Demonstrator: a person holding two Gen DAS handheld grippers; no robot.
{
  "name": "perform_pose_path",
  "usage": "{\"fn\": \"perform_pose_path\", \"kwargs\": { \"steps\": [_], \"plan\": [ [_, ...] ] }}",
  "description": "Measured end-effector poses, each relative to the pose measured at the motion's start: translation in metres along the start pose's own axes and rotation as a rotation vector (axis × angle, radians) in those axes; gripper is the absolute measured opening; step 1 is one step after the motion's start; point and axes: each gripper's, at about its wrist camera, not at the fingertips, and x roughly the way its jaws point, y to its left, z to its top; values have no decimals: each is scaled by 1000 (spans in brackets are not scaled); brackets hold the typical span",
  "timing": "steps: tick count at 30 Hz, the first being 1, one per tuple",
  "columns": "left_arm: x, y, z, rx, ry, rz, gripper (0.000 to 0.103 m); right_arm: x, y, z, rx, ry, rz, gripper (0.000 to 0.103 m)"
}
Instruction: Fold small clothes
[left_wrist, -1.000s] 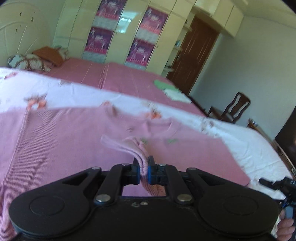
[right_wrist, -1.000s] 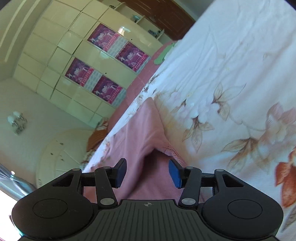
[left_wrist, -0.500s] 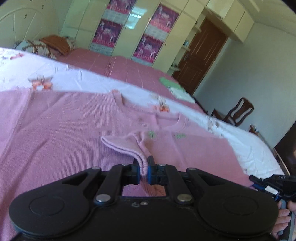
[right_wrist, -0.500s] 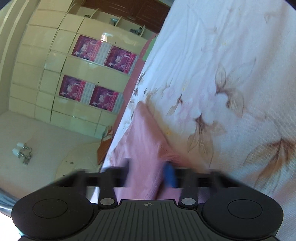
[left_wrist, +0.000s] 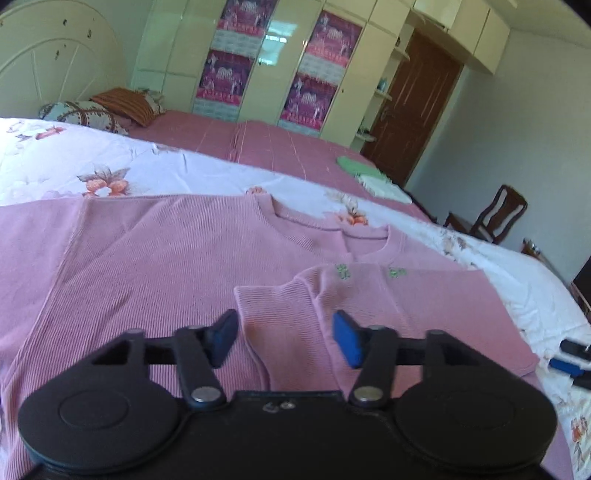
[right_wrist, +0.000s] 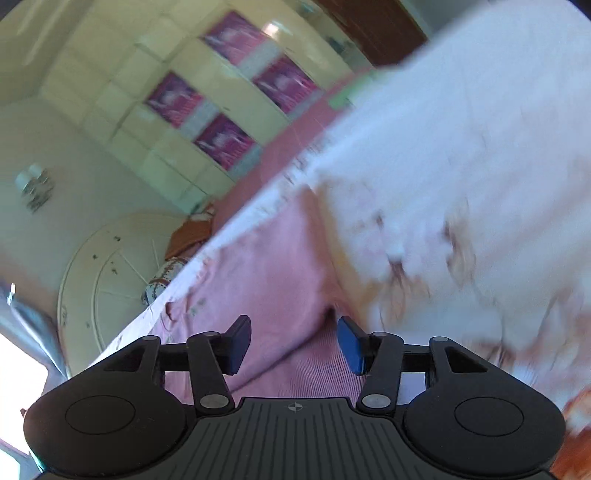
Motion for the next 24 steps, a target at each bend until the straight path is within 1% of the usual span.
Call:
{"fn": "perform_pose_path", "kwargs": {
  "steps": [2,4,5,6,7,8,9,10,11,13,14,15,17,18,19,20,21,22,23,24],
  "plan": [
    [14,3,6,-2,34,11,42,11,8,13,-78,-18,-15,51],
    [23,4,9,2,47,27,38,39,9,31,-109,-20,-41,51],
    [26,4,11,1,49,26,38,53,8,39,-122,-25,-55,51],
    [28,4,12,7,51,25,35,67,8,46,-132,-21,-66,51],
    [29,4,13,15,55,22,28,82,6,54,-141,-9,-68,51],
    [31,4,13,20,58,14,23,94,6,58,-152,-3,-72,50],
    [33,4,14,20,62,3,13,108,5,63,-168,4,-83,49],
    [35,5,14,19,63,-6,11,121,1,67,-170,15,-96,48],
    [37,4,15,24,58,-8,9,133,-1,70,-164,28,-105,39],
    [36,0,15,48,36,-9,7,148,-5,72,-175,60,-122,2],
    [31,-3,16,53,4,-25,7,149,-5,72,-204,66,-124,2],
    [23,-7,18,75,-42,-40,7,146,-2,71,-239,50,-136,2],
    [17,-14,21,120,-77,-28,7,131,5,69,-274,-8,-119,2],
    [21,-13,21,119,-60,-22,7,127,8,69,-295,-34,-114,2],
    [29,-10,20,117,-28,-3,7,128,8,69,-305,-42,-123,2],
    [39,-8,16,128,19,18,8,134,4,66,-296,-22,-142,2],
    [43,-5,11,142,24,18,12,145,-1,64,-289,18,-174,2],
    [39,-4,10,149,11,25,20,154,-5,60,-287,45,-189,2],
    [33,-3,11,152,3,49,27,153,-4,59,-294,30,-183,2],
    [21,-1,11,148,-25,90,40,149,-2,62,-288,39,-190,3]
  ]
}}
